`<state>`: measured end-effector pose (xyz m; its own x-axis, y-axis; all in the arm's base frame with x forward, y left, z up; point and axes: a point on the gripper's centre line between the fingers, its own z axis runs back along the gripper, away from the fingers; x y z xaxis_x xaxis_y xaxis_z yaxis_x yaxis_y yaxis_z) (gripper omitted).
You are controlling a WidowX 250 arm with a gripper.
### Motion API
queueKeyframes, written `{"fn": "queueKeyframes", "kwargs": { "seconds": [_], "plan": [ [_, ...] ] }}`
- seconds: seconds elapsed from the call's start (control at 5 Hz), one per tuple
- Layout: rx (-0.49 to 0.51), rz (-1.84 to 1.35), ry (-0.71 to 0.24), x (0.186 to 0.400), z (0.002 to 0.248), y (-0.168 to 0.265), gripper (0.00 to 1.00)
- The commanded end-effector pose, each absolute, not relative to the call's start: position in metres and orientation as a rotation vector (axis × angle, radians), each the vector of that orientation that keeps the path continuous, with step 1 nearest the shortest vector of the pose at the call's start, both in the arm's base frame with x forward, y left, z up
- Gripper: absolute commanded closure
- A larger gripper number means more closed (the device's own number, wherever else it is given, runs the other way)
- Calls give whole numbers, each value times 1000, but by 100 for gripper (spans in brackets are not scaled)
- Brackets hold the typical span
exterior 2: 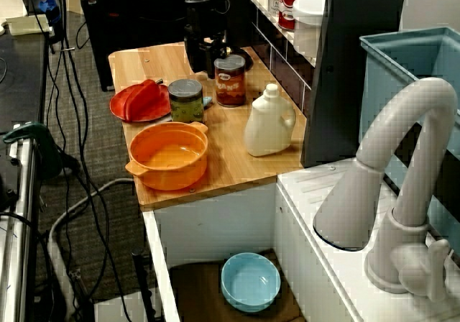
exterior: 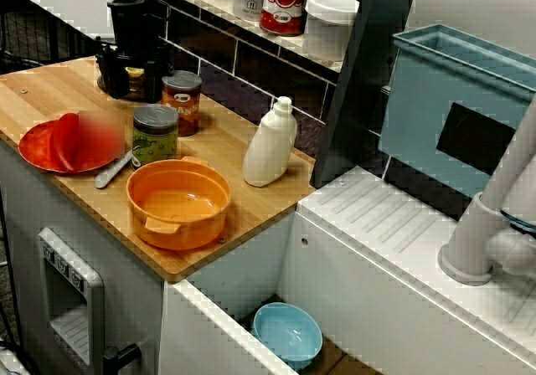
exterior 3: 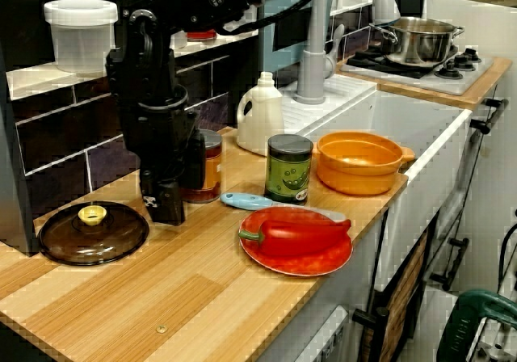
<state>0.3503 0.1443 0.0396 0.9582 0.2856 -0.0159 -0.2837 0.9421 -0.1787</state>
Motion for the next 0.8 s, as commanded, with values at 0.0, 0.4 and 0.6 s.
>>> {"fn": "queueKeyframes", "kwargs": {
  "seconds": [0.0,0.4,0.6],
  "plan": [
    [-187,241,-9,334,42,119,0],
    [-194,239,8,329,39,114,0],
    [-188,256,-14,329,47,122,0]
  ]
}}
